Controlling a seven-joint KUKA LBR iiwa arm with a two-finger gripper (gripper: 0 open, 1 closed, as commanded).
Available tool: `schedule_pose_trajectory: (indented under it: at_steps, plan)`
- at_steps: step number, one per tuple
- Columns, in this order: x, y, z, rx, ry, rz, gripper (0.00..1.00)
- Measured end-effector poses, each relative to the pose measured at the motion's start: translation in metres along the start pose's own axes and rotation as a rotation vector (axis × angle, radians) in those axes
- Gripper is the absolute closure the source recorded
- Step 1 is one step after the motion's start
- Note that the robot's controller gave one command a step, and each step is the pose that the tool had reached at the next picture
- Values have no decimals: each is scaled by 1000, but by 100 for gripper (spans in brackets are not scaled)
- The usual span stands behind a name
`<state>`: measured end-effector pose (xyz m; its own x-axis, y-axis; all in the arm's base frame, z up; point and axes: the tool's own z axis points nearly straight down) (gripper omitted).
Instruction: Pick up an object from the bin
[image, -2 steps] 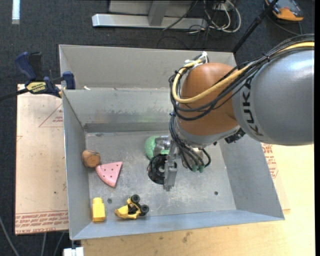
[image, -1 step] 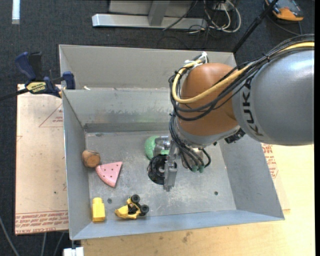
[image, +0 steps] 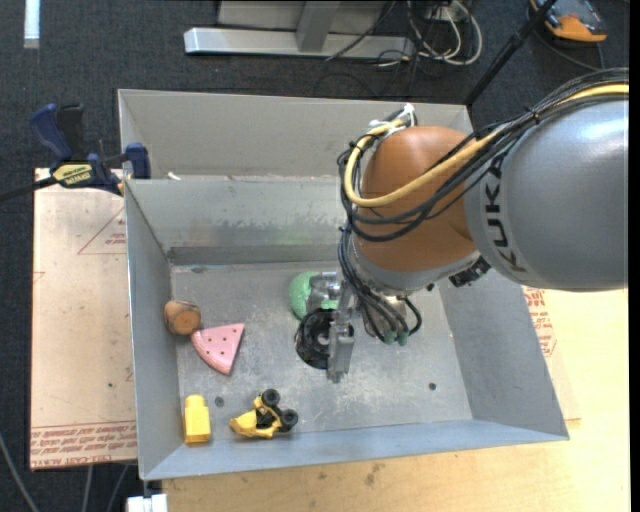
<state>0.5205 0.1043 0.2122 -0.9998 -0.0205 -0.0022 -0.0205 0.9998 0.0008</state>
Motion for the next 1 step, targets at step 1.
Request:
schedule_pose_trajectory:
  at_steps: [1]
  plan:
    - [-10, 4, -20, 1, 6, -95, 100]
